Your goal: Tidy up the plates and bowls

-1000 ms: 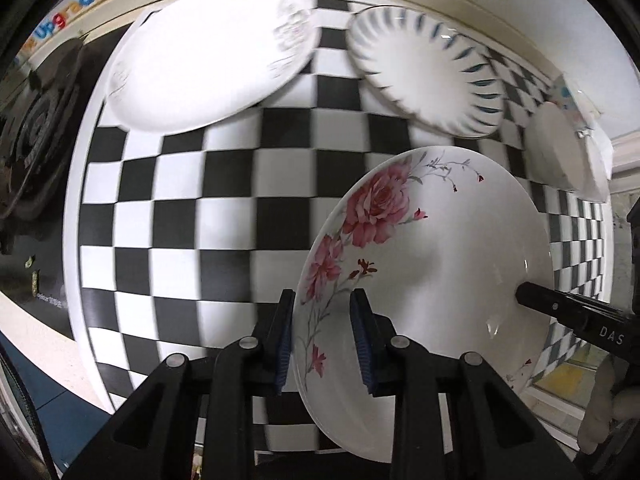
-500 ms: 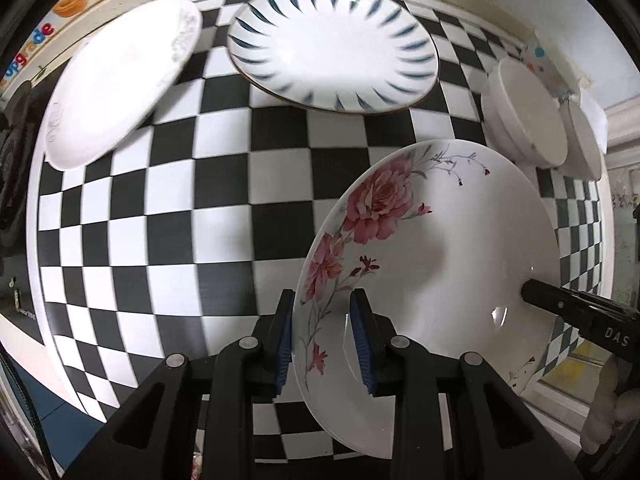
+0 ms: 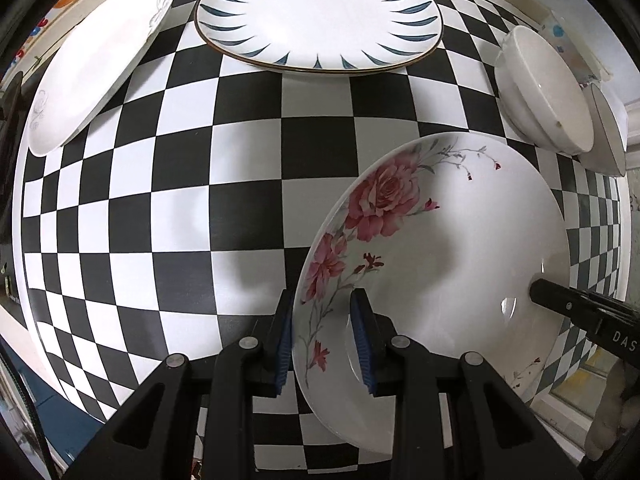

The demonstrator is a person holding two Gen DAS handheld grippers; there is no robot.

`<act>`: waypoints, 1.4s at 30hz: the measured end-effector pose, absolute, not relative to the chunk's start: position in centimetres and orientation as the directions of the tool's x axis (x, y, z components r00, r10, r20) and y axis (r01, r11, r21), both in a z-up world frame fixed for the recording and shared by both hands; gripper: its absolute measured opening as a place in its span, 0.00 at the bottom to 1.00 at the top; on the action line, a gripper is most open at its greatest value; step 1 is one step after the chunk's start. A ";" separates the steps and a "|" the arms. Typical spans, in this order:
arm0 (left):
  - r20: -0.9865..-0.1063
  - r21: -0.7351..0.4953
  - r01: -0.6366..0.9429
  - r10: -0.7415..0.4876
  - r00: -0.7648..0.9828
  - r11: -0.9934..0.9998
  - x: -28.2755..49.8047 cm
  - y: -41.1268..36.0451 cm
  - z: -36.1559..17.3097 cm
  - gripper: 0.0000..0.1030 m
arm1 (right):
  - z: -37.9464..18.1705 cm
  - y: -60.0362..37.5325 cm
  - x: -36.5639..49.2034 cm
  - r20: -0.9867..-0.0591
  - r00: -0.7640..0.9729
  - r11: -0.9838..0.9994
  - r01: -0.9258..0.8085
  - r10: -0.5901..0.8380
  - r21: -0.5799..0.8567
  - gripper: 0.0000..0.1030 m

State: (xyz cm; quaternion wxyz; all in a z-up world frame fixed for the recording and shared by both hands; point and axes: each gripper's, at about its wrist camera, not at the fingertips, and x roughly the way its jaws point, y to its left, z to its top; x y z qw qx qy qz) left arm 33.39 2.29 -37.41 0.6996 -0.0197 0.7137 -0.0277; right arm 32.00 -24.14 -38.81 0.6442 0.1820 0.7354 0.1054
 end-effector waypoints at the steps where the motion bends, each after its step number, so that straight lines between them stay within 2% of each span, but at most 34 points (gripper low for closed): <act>1: -0.998 -0.067 0.009 -0.066 -0.019 0.998 33.2 2.2 -37.3 0.25 | -38.8 -24.0 32.1 -0.908 -0.105 0.911 0.130 0.404 0.391 0.16; 10: -0.998 -0.059 -0.017 -0.059 -0.019 0.998 33.1 1.4 -37.3 0.24 | -39.0 -24.2 32.5 -0.901 -0.118 0.906 0.131 0.418 0.403 0.16; 14: -0.996 -0.083 -0.069 -0.081 0.028 0.994 32.6 3.1 -34.8 0.24 | -38.6 -24.8 32.7 -0.891 -0.132 0.898 0.145 0.435 0.416 0.16; 18: -0.984 -0.114 -0.164 -0.089 0.152 0.980 31.7 8.0 -28.9 0.25 | -33.9 -25.6 32.7 -0.920 -0.076 0.919 0.119 0.385 0.375 0.17; 20: -0.974 -0.120 -0.211 -0.074 0.213 0.970 31.7 11.0 -26.5 0.29 | -29.8 -24.8 33.1 -0.930 -0.014 0.928 0.067 0.368 0.367 0.19; 21: -0.969 -0.123 -0.233 -0.066 0.238 0.965 31.9 12.4 -25.6 0.35 | -28.2 -24.0 33.6 -0.925 0.011 0.924 0.044 0.379 0.379 0.27; 22: -0.964 -0.127 -0.254 -0.059 0.260 0.959 32.2 14.2 -25.0 0.43 | -27.1 -23.2 34.0 -0.918 0.031 0.918 0.026 0.396 0.397 0.40; 23: -0.959 -0.130 -0.278 -0.049 0.278 0.952 32.9 16.5 -24.6 0.47 | -25.7 -21.7 35.1 -0.899 0.060 0.901 -0.002 0.433 0.434 0.47; 24: -0.958 -0.129 -0.293 -0.043 0.284 0.947 33.3 17.6 -24.7 0.51 | -24.8 -20.1 36.1 -0.880 0.079 0.883 -0.028 0.469 0.469 0.60; 25: -0.959 -0.128 -0.319 -0.035 0.282 0.939 34.1 19.4 -25.1 0.51 | -24.0 -17.5 37.9 -0.847 0.097 0.853 -0.070 0.522 0.518 0.66; 28: -0.966 -0.169 -0.397 -0.071 0.249 0.902 36.6 24.5 -27.5 0.51 | -24.5 -11.2 42.6 -0.819 0.089 0.821 -0.152 0.566 0.551 0.66; 31: -0.967 -0.209 -0.473 -0.110 0.228 0.856 39.1 29.1 -30.8 0.51 | -27.2 -3.7 48.5 -0.801 0.022 0.785 -0.218 0.598 0.580 0.65; 37: -0.973 -0.219 -0.509 -0.145 0.180 0.833 42.7 33.1 -35.2 0.51 | -33.8 7.2 57.5 -0.866 -0.101 0.819 -0.285 0.491 0.497 0.53; 42: -0.974 -0.221 -0.502 -0.168 0.149 0.836 44.5 34.3 -37.6 0.50 | -37.8 9.9 60.5 -0.897 -0.160 0.850 -0.288 0.412 0.441 0.46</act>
